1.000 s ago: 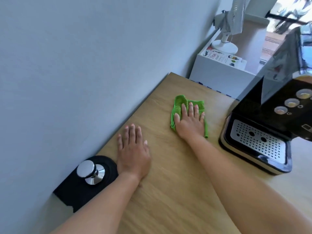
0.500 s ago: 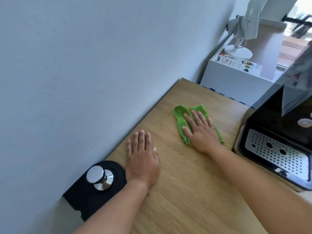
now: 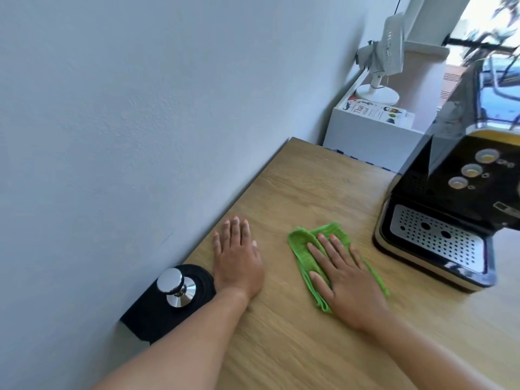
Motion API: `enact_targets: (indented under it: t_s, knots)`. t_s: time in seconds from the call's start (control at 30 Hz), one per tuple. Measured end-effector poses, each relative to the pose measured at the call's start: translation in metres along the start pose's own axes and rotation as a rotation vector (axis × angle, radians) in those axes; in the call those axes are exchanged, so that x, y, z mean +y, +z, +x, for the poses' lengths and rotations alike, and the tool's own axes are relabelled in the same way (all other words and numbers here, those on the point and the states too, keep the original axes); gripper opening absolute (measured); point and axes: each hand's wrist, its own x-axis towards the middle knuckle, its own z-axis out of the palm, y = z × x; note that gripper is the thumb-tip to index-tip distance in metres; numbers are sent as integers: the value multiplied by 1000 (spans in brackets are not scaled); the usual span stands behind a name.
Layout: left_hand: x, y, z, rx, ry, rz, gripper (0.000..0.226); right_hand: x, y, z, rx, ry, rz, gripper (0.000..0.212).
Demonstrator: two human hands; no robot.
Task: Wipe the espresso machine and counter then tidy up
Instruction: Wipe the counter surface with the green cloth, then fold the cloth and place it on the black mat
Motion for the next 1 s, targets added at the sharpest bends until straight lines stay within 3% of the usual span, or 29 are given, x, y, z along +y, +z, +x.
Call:
enact_targets:
  t_s: [0.1,0.17,0.3,0.37,0.43,0.53,0.67,0.73,0.83,1.0]
  knots:
    - [-1,2,1,-1,4,-12,58,-1,-1,9,1,259,-28,67]
    - [0,2,-1,-7,6,-3,58,-32,1,8,7,326,29,64]
    - [-1,0,-1,-47,1,-18,57,-88,18,-55,33,37,32,62]
    - [1,-3,-4,-56,-9,-29,56,-84,19,-106,18,-91,-11,61]
    - [7,-5,-14,-77,1,-62,55,-57,19,-161,14,-103,-48,62]
    - [21,-4,-41,-125,107,-137,57,8,17,-210,18,138,-92,65]
    - [65,5,-92,-156,344,-104,59,61,5,-191,29,713,57,95]
    - [73,10,-105,-169,402,-32,63,55,1,-162,25,787,91,92]
    - [75,10,-106,-146,422,-26,68,19,1,-149,-10,644,110,85]
    - [76,7,-104,-155,435,-33,57,-28,14,-187,15,365,121,67]
